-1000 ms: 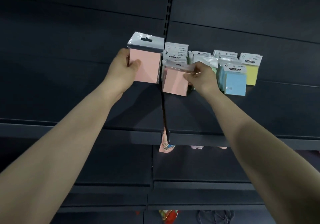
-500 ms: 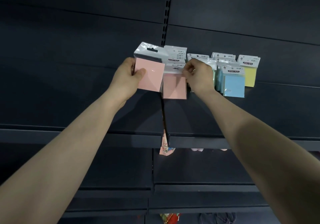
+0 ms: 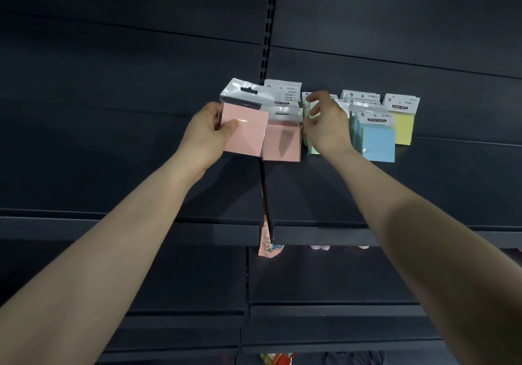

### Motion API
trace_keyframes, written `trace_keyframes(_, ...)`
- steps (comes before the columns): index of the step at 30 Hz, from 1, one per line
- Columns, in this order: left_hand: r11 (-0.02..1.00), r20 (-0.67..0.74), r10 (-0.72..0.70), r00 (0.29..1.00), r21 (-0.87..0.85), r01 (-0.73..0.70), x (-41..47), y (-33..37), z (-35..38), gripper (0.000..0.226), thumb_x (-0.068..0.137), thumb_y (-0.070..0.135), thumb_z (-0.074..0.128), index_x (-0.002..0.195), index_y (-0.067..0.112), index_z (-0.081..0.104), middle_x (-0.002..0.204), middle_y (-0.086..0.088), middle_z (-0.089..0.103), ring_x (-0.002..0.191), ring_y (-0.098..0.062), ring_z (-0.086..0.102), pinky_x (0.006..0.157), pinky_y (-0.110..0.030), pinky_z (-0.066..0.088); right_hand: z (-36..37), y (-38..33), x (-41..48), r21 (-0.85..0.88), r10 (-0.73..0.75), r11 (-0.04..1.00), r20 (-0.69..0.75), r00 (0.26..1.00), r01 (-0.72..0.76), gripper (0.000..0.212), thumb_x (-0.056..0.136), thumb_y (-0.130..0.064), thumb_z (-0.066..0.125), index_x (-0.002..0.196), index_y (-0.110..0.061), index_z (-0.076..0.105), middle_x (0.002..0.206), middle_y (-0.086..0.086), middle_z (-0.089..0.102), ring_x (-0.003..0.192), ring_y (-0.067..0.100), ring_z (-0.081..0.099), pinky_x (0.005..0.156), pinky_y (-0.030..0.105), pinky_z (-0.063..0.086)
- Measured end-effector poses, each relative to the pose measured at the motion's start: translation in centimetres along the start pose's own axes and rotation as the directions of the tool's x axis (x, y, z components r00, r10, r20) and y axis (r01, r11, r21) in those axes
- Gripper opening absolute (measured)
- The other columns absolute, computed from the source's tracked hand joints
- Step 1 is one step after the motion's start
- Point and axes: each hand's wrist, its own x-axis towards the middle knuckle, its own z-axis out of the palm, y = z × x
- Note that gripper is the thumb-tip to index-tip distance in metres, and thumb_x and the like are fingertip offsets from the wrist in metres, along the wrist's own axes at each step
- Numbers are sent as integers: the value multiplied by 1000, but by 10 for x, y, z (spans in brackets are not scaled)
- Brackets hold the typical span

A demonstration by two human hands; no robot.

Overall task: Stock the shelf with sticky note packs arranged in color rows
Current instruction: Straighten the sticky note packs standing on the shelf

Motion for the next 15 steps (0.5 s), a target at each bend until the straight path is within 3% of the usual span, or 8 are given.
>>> trace_keyframes(2, 1000, 7, 5, 1000, -3, -5, 0, 0, 3, 23, 96, 15, 54, 119, 17, 55, 110, 5, 67, 100, -8, 63, 85, -24, 52, -10, -5, 0, 25, 7, 1000, -34, 999, -6, 28, 88, -9, 54, 114, -17, 58, 97, 1, 63, 84, 20, 61, 74, 30, 47)
trace_keyframes(4, 1000, 31, 10, 999, -11, -9, 1, 1, 6, 21, 96, 14, 56, 116, 17, 57, 107, 7, 68, 97, -6, 64, 81, -20, 52, -22, -15, 2, 187, 40, 982, -5, 999, -38, 19, 92, -17, 55, 109, -17, 64, 95, -1, 65, 83, 13, 60, 76, 26, 48)
trace_keyframes(7, 1000, 82, 22, 996, -10, -21, 3, 1, 16, 18, 92, 13, 61, 109, 20, 61, 103, 5, 71, 96, -10, 67, 85, -28, 54, -42, -33, 4, 435, 4, 894, 229, 973, -106, 16, 92, -27, 63, 105, -19, 69, 99, 0, 70, 88, 6, 62, 82, 20, 49)
trace_keyframes(10, 1000, 127, 26, 992, -6, -25, 5, 2, 28, 17, 89, 14, 66, 105, 20, 64, 100, 3, 72, 94, -13, 68, 88, -37, 55, -52, -41, 1, 403, -45, 901, 451, 891, -159, 37, 82, -31, 76, 116, -19, 67, 109, -4, 68, 103, 2, 60, 90, 16, 47)
trace_keyframes(13, 997, 155, 48, 987, 58, -57, 8, 1, 36, 21, 86, 16, 69, 107, 20, 65, 101, 3, 72, 95, -13, 67, 88, -37, 54, -58, -38, -2, 334, -40, 928, 527, 849, -164, 30, 75, -16, 82, 101, -5, 72, 90, -2, 68, 80, 5, 60, 74, 18, 47)
trace_keyframes(15, 987, 148, 61, 987, 139, -82, 10, -3, 36, 29, 84, 18, 71, 111, 20, 64, 105, 4, 69, 96, -13, 65, 89, -30, 52, -60, -34, -3, 273, 0, 947, 527, 850, -169, 24, 76, -12, 81, 95, 0, 72, 78, 1, 63, 62, 2, 53, 58, 11, 40)
